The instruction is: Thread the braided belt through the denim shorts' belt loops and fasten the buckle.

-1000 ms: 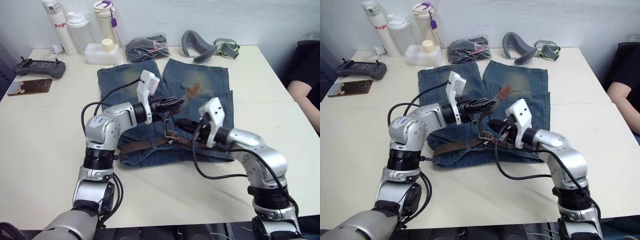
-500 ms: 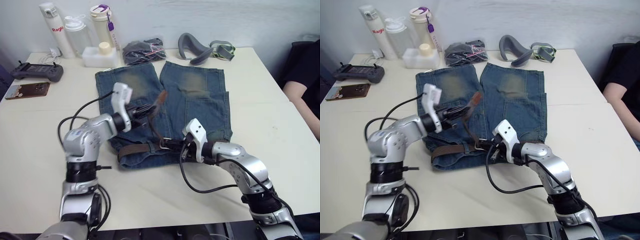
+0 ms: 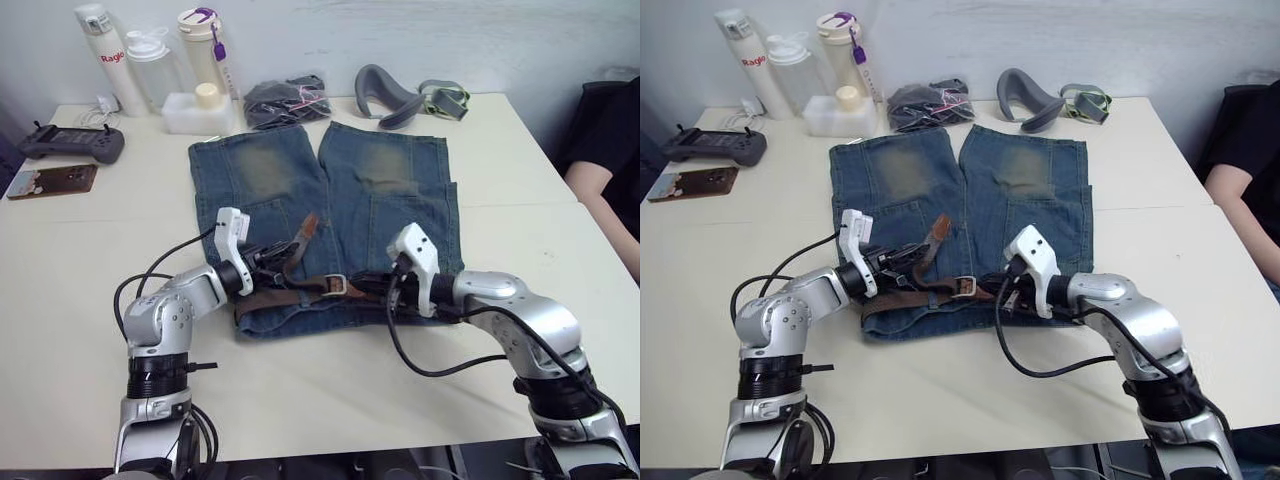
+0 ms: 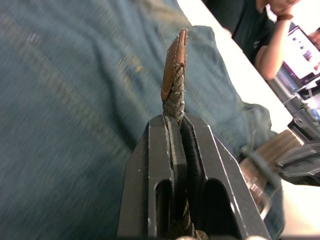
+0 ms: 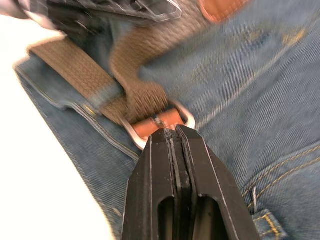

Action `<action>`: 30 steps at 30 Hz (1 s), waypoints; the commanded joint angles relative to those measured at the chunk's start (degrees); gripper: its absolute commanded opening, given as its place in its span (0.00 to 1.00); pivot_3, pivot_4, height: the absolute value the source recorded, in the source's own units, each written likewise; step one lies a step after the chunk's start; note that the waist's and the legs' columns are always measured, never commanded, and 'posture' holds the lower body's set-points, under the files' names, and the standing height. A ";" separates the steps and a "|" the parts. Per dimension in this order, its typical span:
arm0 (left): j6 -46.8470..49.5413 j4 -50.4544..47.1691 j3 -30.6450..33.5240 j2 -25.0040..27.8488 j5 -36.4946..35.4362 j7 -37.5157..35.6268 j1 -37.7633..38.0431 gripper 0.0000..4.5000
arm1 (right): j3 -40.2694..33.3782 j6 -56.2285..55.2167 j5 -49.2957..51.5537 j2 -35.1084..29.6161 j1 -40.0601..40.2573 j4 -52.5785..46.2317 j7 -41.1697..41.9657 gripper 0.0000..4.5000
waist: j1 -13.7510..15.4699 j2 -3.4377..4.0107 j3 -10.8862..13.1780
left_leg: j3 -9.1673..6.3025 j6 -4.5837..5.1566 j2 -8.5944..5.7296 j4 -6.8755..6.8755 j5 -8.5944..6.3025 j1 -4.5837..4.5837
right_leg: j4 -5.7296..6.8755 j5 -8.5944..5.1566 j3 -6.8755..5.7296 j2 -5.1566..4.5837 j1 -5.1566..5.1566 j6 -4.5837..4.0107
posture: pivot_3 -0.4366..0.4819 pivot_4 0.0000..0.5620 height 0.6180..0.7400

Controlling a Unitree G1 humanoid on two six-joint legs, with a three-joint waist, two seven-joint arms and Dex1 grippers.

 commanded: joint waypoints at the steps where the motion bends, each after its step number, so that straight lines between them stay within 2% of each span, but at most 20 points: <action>1: -4.26 -0.02 -1.36 2.01 1.64 -1.31 2.15 0.00 | 2.12 -1.90 -1.80 0.60 -1.37 2.05 -0.23 0.02 | 0.18 0.00 0.00 | 0.00 0.00 -0.01 0.01 0.00 -0.01 | -0.01 0.00 0.00 -0.02 0.01 0.00 | 0.48 0.27 1.00; 8: -7.42 1.68 -2.10 2.82 2.54 -1.44 4.79 0.00 | 4.03 -4.80 -2.83 2.32 -2.80 4.77 0.85 0.02 | 0.14 0.00 0.00 | 0.05 0.03 -0.03 0.05 -0.02 -0.01 | -0.05 0.01 0.00 -0.11 0.04 0.01 | 0.48 0.27 1.00; 22: -8.84 2.08 -1.93 4.46 2.18 -1.99 4.58 0.00 | 6.42 -6.84 -4.34 5.41 -4.43 9.12 2.56 0.02 | -0.04 0.00 0.00 | 0.04 0.04 0.00 0.00 -0.03 -0.01 | -0.06 0.00 -0.01 -0.10 0.03 0.01 | 0.48 0.27 1.00; 30: -11.34 0.93 -5.23 4.28 3.67 -2.40 6.80 0.00 | 9.93 -6.68 -5.50 5.24 -5.08 12.03 6.07 0.02 | -0.10 -0.02 -0.03 | 0.05 0.07 0.03 -0.04 -0.06 0.04 | -0.07 0.00 -0.01 -0.09 0.04 0.00 | 0.48 0.27 1.00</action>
